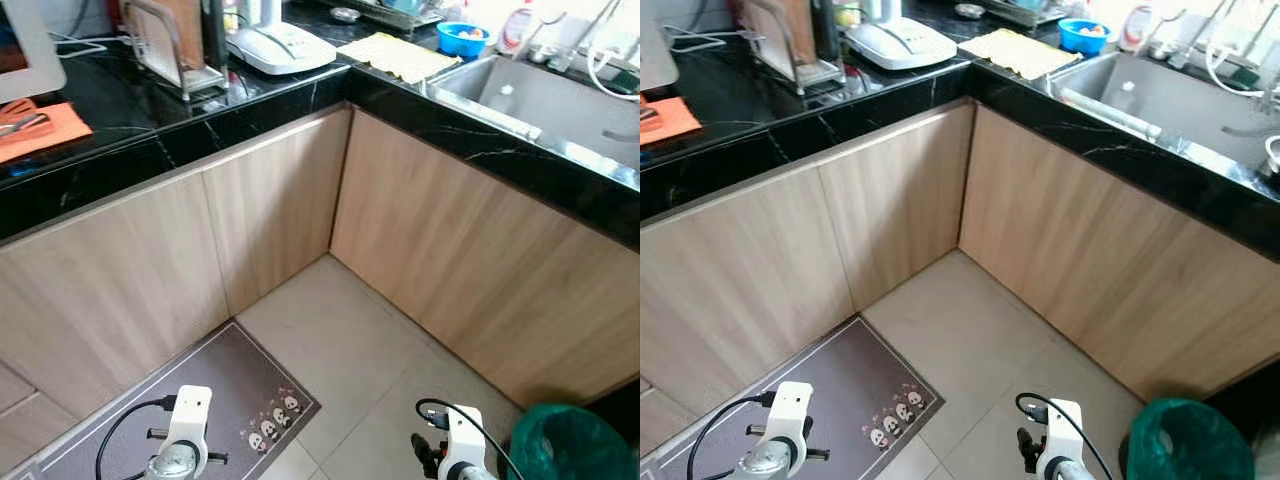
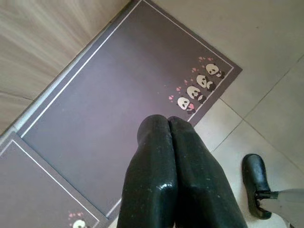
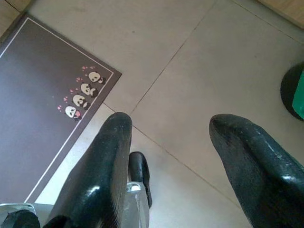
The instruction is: Kitchen organization
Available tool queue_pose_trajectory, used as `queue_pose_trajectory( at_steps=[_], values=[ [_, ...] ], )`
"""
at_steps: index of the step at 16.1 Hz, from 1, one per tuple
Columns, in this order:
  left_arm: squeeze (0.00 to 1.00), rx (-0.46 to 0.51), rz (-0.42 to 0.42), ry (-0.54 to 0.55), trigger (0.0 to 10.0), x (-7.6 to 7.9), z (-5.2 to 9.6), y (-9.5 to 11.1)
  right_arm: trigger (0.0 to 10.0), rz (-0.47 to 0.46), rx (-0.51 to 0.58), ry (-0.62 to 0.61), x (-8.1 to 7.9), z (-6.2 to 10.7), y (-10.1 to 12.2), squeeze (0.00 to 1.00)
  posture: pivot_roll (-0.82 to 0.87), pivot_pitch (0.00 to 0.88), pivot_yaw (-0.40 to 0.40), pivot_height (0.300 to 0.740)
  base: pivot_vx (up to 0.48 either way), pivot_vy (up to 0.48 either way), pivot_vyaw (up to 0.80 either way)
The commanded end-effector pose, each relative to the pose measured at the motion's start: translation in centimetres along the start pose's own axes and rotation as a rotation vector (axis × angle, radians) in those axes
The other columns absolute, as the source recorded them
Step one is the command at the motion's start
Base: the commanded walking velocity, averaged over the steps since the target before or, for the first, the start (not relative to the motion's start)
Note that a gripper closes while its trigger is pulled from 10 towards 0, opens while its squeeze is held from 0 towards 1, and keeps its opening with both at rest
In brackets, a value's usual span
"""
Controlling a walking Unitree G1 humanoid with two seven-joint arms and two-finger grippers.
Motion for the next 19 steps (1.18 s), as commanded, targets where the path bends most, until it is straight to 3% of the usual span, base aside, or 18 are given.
queue_pose_trajectory(
  at_steps=[1, 3, 6, 8, 11, 16, 19],
  values=[
    [0.0, -0.029, -0.053, -0.004, 10.0, 0.0, 0.1, -0.7, 10.0, 0.001, -0.015, -0.013, 0.7, 0.2, -0.5, 0.0, 0.05, 0.0, -0.089, 0.74, 0.0, -0.465, -0.62],
    [0.0, -0.025, 0.014, 0.001, 10.0, 0.0, 0.1, -0.7, 10.0, 0.002, -0.02, -0.017, 1.0, 0.3, -0.7, 0.0, 0.05, 0.0, -0.092, 0.74, 0.0, -0.24, -0.62],
    [0.0, -0.015, -0.048, -0.012, 10.0, 0.1, 0.1, -0.4, 10.0, 0.001, -0.027, -0.028, 1.7, 0.4, -1.0, 0.0, 0.05, 0.0, -0.09, 0.74, 0.0, -0.16, -0.62],
    [0.0, -0.009, 0.005, 0.002, 10.0, -0.2, 0.1, -0.3, 10.0, -0.002, -0.029, -0.03, 1.9, 0.5, -1.0, 0.0, 0.05, 0.0, -0.086, 0.74, 0.0, 0.0, -0.62],
    [0.0, -0.006, -0.068, -0.021, 10.0, 0.1, 0.0, -0.1, 10.0, -0.005, -0.029, -0.031, 2.0, 0.5, -1.1, 0.0, 0.05, 0.0, -0.085, 0.74, 0.0, -0.129, -0.62],
    [0.0, -0.044, -0.029, -0.033, 10.0, 0.2, 0.1, -0.7, 10.0, -0.026, -0.016, -0.037, 2.1, 0.5, -1.0, 0.0, 0.06, 0.0, -0.084, 0.74, 0.0, -0.085, -0.61],
    [0.0, -0.027, -0.01, -0.025, 10.0, 0.1, 0.0, -0.4, 10.0, -0.031, -0.011, -0.038, 2.1, 0.5, -1.0, 0.0, 0.05, 0.0, -0.083, 0.74, 0.0, 0.0, 0.0]
  ],
)
Point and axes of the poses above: a point about 5 cm out from each wrist's last joint towards the gripper, its own z axis pointing back from the gripper into the wrist, its own y axis along the axis of the wrist's last joint, x = y × z, the point moved 5 cm from there along -z, pointing out of the wrist towards the gripper, and after that the axes turned 13 degrees about z, right-handed, at the moved point
